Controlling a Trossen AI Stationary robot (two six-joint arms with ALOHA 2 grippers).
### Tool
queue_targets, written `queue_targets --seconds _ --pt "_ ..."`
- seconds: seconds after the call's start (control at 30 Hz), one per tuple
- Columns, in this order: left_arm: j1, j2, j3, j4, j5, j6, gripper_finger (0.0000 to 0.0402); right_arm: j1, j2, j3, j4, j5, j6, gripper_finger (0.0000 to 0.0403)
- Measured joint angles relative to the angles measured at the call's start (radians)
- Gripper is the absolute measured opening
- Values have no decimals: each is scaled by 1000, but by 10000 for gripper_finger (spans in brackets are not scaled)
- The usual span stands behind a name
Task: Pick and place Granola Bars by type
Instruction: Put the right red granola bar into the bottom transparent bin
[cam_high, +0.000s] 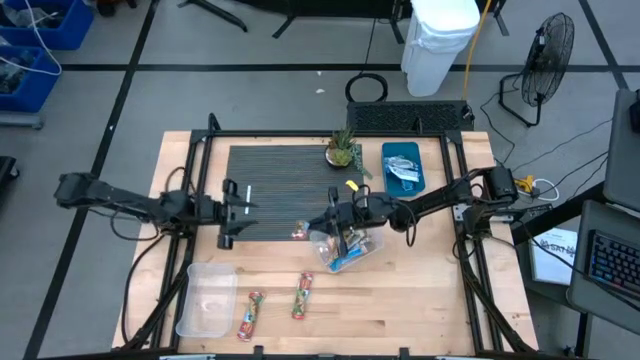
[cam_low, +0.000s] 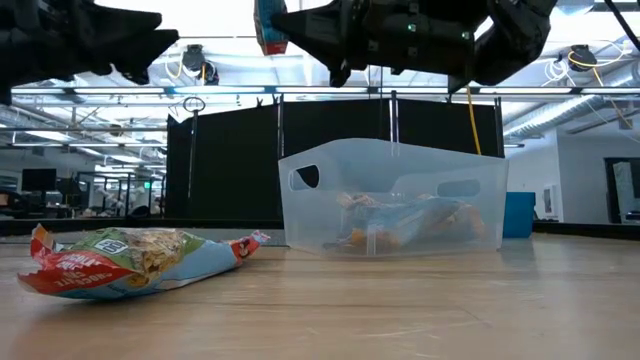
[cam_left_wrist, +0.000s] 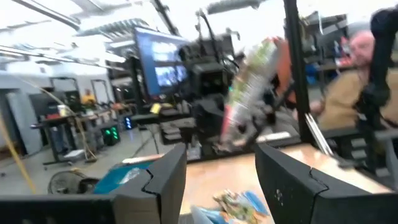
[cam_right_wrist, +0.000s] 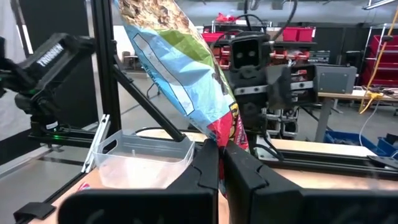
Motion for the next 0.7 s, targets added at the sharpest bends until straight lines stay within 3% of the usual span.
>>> queue_targets --seconds 0.2,0.33,0.47,0.7 --pt "-51 280 150 49 -19 83 195 -1 0 0 -12 0 -1 0" --pt "-83 427 269 41 -58 220 195 1 0 0 -23 0 0 0" --pt "-116 482 360 46 -88 334 195 1 0 0 -31 0 0 0" --pt "-132 496 445 20 -79 340 195 0 0 0 -36 2 -5 0"
